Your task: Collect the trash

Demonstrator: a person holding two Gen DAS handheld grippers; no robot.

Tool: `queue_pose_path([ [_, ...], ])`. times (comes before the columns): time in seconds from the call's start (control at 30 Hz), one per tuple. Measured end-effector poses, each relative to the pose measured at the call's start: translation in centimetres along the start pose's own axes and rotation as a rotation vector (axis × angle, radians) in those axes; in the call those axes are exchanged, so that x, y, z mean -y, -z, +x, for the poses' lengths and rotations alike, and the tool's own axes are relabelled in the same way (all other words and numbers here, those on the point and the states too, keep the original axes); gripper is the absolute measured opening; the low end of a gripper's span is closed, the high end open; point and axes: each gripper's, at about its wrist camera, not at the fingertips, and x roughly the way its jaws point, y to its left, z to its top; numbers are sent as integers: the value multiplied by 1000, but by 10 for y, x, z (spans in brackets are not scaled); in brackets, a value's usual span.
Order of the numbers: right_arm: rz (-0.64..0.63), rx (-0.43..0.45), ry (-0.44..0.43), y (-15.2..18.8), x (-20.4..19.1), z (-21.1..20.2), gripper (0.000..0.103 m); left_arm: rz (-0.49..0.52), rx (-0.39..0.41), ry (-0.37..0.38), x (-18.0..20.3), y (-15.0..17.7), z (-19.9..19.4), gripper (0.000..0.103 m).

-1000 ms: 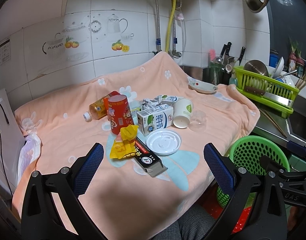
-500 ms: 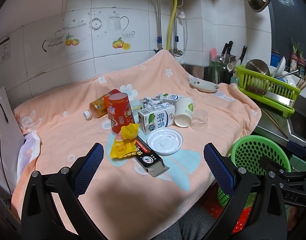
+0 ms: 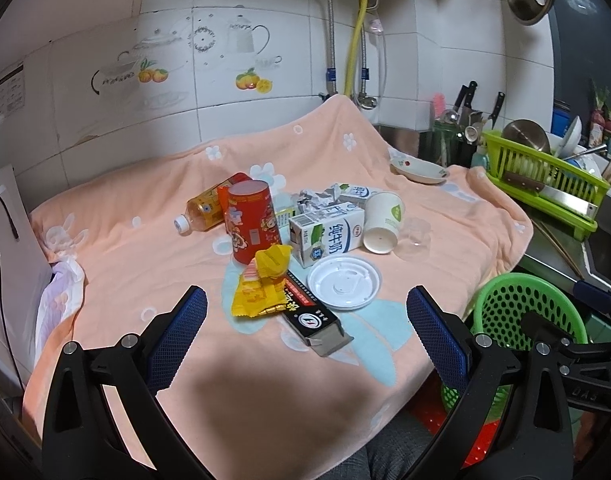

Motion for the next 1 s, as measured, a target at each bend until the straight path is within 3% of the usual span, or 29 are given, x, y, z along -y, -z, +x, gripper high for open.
queue_pose_path([
  [1.0,-76,-81,-64,-50,-10,92,96,-59,-82,-44,-37,-10,55,98],
])
